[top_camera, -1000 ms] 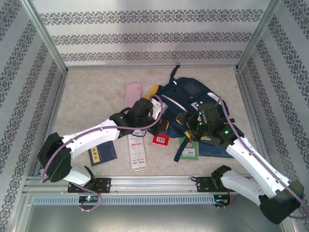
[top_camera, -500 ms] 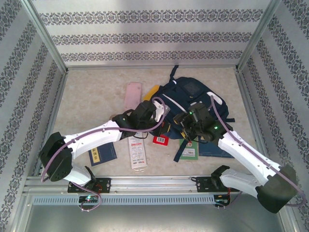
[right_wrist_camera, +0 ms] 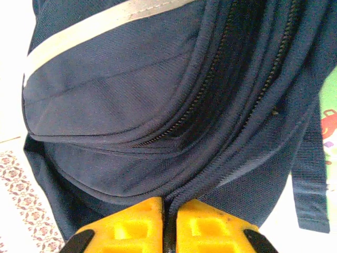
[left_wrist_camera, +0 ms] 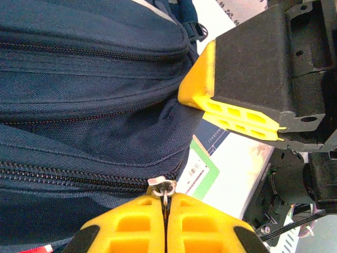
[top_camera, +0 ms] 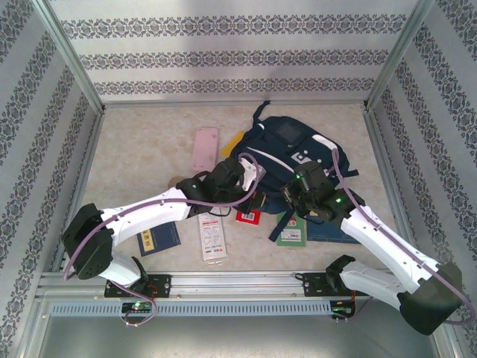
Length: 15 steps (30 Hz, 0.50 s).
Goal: Pack the student bag
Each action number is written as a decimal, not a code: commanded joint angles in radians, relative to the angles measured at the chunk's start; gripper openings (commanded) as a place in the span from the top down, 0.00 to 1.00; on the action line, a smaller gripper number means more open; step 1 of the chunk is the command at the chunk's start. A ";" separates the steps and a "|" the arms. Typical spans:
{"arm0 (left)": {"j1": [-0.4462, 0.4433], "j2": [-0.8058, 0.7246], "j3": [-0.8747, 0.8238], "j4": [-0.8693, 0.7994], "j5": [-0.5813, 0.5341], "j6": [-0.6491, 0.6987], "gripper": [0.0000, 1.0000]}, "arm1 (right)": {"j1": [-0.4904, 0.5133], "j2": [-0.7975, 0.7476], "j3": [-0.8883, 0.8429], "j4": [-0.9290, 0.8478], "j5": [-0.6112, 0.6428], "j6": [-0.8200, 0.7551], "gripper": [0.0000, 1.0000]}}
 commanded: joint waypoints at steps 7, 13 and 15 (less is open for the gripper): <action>-0.061 0.018 0.056 0.046 0.063 0.014 1.00 | -0.122 -0.025 0.038 -0.062 0.079 -0.125 0.87; -0.061 0.060 0.071 0.091 0.046 -0.019 1.00 | -0.118 -0.084 0.004 -0.089 -0.015 -0.086 0.42; -0.061 0.075 0.079 0.103 0.052 -0.024 1.00 | -0.107 -0.123 -0.030 -0.081 -0.035 -0.042 0.40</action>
